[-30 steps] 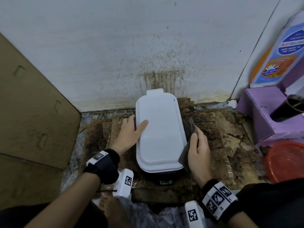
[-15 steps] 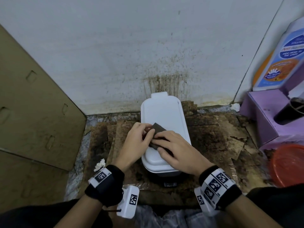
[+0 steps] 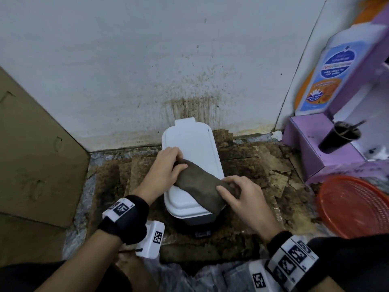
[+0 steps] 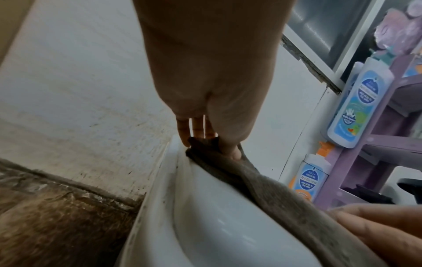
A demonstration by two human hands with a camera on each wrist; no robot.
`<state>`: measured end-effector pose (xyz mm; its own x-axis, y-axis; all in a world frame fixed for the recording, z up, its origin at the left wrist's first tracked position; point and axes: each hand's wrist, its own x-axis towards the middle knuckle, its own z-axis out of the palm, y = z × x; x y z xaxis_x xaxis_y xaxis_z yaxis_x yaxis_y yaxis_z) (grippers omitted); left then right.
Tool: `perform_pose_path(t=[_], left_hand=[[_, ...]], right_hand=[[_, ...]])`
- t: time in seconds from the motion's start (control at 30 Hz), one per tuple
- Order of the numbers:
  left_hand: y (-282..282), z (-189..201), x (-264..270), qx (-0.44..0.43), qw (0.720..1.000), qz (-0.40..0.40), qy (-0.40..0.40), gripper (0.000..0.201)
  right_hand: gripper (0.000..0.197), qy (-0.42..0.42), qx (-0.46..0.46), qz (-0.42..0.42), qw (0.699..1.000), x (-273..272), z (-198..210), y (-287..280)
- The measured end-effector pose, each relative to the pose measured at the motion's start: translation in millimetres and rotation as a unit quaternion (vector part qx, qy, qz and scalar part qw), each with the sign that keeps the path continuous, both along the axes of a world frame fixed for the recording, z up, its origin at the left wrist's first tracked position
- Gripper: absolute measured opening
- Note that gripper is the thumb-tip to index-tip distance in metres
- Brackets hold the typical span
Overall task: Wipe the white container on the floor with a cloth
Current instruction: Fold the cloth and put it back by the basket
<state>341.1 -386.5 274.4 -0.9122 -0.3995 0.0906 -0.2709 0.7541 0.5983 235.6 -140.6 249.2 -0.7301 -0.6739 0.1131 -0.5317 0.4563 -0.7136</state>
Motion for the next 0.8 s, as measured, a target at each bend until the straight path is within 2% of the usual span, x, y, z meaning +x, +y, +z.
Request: perform_pose_path(t=[0.17,0.33,0.43,0.53,0.7,0.8], left_hand=[[17.9,24.7,8.1,0.062,0.996,-0.024,0.059,0.014],[40.5,45.7,14.4,0.098,0.985,-0.007,0.141,0.011],[45.5,53.8,6.4,0.116,0.980,0.009,0.164,0.009],[54.4,63.6,-10.9,0.137,0.974,0.025,0.178,0.011],[95.2,90.8,-54.1,0.116,0.971,-0.012,0.207,0.012],[124.9,101.8,-93.0,0.150,0.965,-0.039,0.211,0.017]], right_hand=[[0.040,-0.045,0.001,0.060,0.997,-2.3,2.8,2.3],[0.014,-0.054,-0.084,0.055,0.993,-9.8,11.7,8.6],[0.006,-0.103,-0.119,0.063,0.986,-20.5,27.2,16.9],[0.009,-0.134,-0.115,0.080,0.981,-42.5,44.7,34.8],[0.006,-0.127,-0.105,0.063,0.984,-90.4,82.4,81.5],[0.010,-0.084,-0.032,0.037,0.995,-130.4,110.9,128.8]])
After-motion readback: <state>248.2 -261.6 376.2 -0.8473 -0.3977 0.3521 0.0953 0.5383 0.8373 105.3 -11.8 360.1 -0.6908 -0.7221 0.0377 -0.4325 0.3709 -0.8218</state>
